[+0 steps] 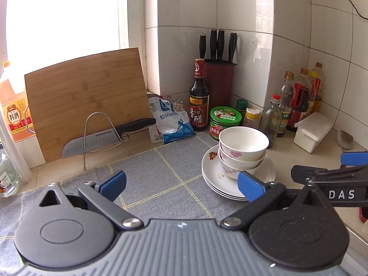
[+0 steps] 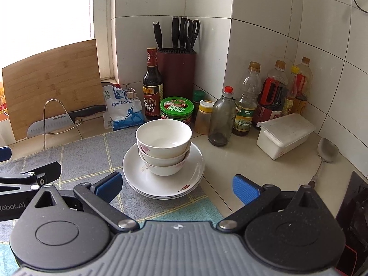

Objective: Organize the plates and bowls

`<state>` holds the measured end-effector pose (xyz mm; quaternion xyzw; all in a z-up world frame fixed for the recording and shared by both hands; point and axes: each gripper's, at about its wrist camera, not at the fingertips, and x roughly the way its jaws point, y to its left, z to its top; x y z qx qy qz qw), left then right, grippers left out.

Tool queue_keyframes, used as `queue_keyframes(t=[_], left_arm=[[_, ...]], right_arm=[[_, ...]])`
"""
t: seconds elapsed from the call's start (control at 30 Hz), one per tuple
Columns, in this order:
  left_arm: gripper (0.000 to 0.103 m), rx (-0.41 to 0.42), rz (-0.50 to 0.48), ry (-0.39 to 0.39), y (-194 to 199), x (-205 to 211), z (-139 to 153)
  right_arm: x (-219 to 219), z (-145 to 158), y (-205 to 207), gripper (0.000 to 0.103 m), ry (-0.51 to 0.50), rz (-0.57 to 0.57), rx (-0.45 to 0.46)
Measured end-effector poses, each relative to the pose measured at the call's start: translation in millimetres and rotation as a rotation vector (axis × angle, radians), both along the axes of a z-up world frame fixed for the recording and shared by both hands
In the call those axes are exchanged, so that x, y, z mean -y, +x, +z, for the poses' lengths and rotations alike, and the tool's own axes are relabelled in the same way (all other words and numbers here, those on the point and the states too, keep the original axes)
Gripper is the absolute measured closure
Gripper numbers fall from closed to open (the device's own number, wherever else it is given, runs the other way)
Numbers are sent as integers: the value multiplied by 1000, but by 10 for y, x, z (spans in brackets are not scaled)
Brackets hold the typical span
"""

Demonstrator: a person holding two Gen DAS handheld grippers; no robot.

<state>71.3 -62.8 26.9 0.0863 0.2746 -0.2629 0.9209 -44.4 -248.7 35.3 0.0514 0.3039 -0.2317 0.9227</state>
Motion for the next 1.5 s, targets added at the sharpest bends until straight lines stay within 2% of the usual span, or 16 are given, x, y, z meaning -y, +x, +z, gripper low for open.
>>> queue_keyframes(t=[1.5], left_arm=[[1,-3,-4,-7,-20,158,22]], right_arm=[[105,49,-68,0,-29,-31,-1]])
